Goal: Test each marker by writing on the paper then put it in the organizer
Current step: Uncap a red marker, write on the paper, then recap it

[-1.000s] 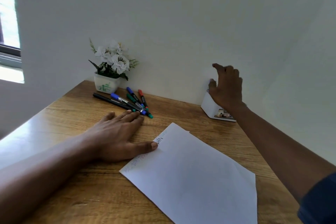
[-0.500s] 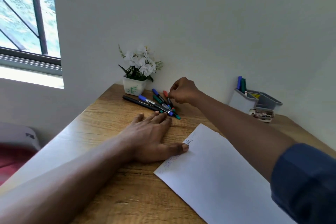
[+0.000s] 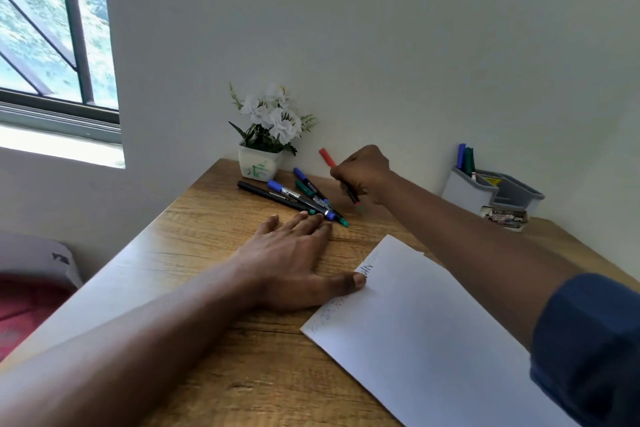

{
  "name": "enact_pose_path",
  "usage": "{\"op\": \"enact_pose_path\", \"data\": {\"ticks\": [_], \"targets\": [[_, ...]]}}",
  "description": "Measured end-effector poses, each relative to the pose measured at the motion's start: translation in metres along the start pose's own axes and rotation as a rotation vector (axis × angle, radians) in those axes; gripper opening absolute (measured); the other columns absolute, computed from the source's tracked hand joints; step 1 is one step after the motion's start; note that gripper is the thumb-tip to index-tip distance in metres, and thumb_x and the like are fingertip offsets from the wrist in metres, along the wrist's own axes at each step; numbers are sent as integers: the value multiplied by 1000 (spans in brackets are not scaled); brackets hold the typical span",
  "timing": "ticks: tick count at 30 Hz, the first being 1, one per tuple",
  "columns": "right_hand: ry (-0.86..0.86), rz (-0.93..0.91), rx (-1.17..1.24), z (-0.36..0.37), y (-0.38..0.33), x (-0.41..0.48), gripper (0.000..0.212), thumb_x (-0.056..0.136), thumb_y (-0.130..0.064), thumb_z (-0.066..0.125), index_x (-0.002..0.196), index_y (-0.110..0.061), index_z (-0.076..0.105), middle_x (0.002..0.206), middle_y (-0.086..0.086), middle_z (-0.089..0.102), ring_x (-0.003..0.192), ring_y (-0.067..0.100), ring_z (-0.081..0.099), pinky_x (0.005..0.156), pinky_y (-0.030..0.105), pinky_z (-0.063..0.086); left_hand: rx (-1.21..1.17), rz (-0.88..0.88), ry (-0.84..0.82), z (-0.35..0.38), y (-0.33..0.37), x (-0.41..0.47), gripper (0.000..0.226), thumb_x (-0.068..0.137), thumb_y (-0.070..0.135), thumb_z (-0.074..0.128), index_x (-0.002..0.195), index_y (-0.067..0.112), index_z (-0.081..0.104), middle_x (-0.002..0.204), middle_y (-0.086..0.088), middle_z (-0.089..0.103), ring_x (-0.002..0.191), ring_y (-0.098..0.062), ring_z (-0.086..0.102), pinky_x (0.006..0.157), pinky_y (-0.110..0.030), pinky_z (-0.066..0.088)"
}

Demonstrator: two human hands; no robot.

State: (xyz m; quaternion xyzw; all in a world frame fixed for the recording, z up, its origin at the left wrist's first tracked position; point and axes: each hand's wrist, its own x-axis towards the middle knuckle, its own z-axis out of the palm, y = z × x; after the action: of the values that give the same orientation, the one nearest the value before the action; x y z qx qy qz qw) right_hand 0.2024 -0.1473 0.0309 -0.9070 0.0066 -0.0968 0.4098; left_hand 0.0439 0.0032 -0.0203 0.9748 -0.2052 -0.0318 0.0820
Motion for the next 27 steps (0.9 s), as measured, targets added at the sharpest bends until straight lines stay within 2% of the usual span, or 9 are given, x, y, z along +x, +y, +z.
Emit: {"op": "enact_pose_path", "data": {"ticks": [3,7,10,13,15,17,22,25,27], "targets": [[57,-144,166,-34,1,-25,17,84,-8,74,100,-4,73,81,9,75,67,19,76,68,37,65,-2,-5,-4,0,0,1,114,73,98,17,162,29,0,169,7,-8,155,-11,-8,126,-48,-2],[56,-422,-48,-81,15,-80,18,89,-15,71,105,-23,74,87,-8,74,76,8,74,73,25,61,-52,-2,9,-1,-1,-1,121,65,101,8,162,29,-2,169,8,-5,154,-8,-4,124,-44,-4],[12,-470,-87,-96,44,-127,13,89,-19,72,100,-26,76,79,-6,75,73,11,71,71,31,59,-179,13,127,-2,-2,-5,114,69,99,7,162,33,3,169,6,12,153,-11,15,122,-41,9],[3,-588,-129,-96,65,-166,9,90,-25,73,99,-27,77,77,-11,73,72,8,66,63,25,52,-275,82,400,-3,-2,-11,91,83,89,26,159,38,22,160,8,38,139,-10,43,107,-35,39],[-10,-683,-203,-93,70,-179,13,94,-27,69,104,-25,76,82,-15,71,75,5,63,63,19,47,-313,195,573,-6,0,-16,74,89,76,46,152,37,39,142,13,58,123,2,54,88,-13,43],[-1,-744,-245,-91,70,-184,17,96,-26,66,107,-19,76,88,-10,71,76,4,59,67,17,43,-318,324,667,-8,6,-19,58,91,61,61,142,34,53,119,21,66,108,4,62,75,-5,43],[19,-845,-284,-96,66,-193,27,99,-26,61,120,-14,72,100,-2,74,83,9,62,73,27,48,-325,461,719,-8,24,-28,38,93,43,72,129,32,66,100,23,71,84,-1,69,70,-22,53],[-40,-875,-296,-101,67,-198,33,99,-38,56,121,-18,70,95,-9,70,77,2,56,70,22,46,-361,453,735,-9,28,-30,26,95,42,68,120,33,71,97,21,72,80,-7,69,66,-26,53],[-55,-890,-327,-102,67,-199,31,100,-38,55,118,-18,71,95,-9,70,77,3,56,69,25,47,-390,447,718,-10,30,-31,24,95,41,69,117,31,74,97,19,73,81,-11,70,65,-29,54]]}}
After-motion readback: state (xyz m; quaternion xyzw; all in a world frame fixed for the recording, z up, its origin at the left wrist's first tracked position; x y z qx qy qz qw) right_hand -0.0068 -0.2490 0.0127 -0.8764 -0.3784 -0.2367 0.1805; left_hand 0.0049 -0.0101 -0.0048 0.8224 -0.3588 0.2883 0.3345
